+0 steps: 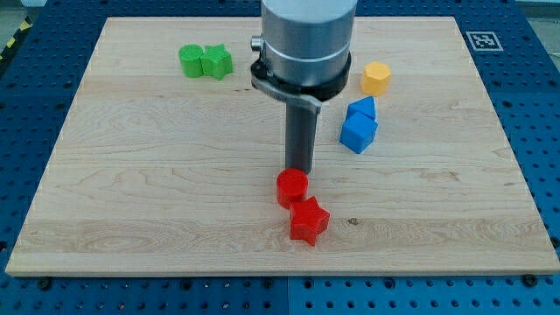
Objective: Push the yellow heart into the yellow hexagon
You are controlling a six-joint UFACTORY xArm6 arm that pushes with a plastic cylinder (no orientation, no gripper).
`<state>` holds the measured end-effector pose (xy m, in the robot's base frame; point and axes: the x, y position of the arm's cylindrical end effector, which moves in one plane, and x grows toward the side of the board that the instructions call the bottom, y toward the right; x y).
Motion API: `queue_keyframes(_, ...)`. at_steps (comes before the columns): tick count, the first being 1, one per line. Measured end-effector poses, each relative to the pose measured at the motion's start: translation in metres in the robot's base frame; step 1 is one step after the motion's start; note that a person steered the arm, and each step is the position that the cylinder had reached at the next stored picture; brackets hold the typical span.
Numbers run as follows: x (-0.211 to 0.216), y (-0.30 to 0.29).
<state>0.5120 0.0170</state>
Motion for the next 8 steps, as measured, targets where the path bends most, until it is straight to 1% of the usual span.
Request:
queue_keyframes(1, 0.019, 0.0)
queue_keyframes(2, -0.001, -0.001)
queue_keyframes(4, -0.144, -0.003)
queue_keyframes(5, -0.208, -0.003)
queue_keyframes(6, -0.233, -0.003)
queue_keyframes(8, -0.258, -0.003)
